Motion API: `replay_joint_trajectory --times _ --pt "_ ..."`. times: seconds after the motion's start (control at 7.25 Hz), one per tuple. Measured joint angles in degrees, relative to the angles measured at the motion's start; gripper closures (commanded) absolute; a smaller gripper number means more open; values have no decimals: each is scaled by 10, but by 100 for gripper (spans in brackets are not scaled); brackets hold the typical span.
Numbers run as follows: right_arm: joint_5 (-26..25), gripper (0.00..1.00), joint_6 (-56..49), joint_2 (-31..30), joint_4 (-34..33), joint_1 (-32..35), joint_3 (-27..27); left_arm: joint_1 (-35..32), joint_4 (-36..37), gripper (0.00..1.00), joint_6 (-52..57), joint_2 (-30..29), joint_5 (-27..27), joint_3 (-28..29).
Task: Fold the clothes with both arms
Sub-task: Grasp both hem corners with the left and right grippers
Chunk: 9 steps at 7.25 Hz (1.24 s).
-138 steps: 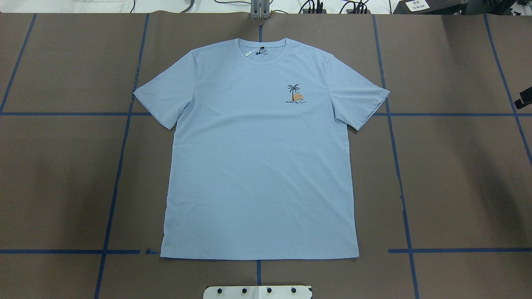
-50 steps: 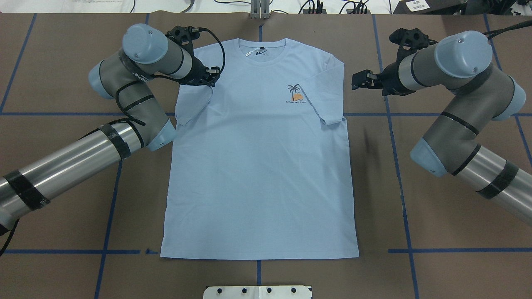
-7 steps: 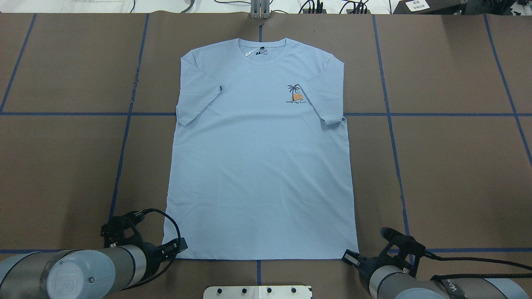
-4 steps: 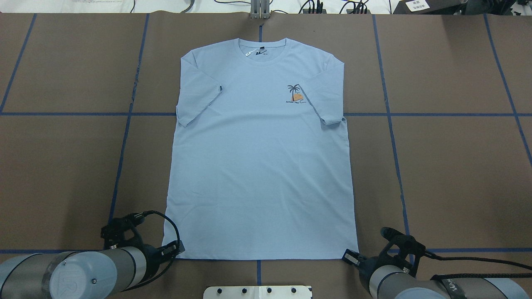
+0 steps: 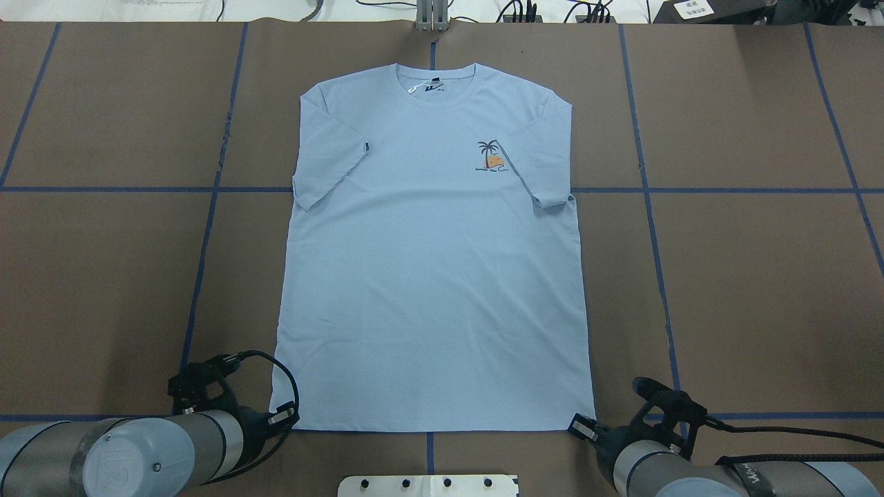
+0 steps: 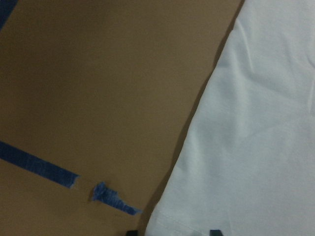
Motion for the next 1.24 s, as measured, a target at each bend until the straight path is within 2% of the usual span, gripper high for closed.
replay_joint_trajectory --times 0.41,0.97,1.24 --pt "-1 100 1 -4 0 0 12 2 12 100 -1 -1 -1 -31" --pt "1 100 6 -57 -3 -18 97 40 70 100 -42 19 -5 -125" --pt "-1 100 2 -56 -3 -4 105 38 72 100 -34 9 -9 -139"
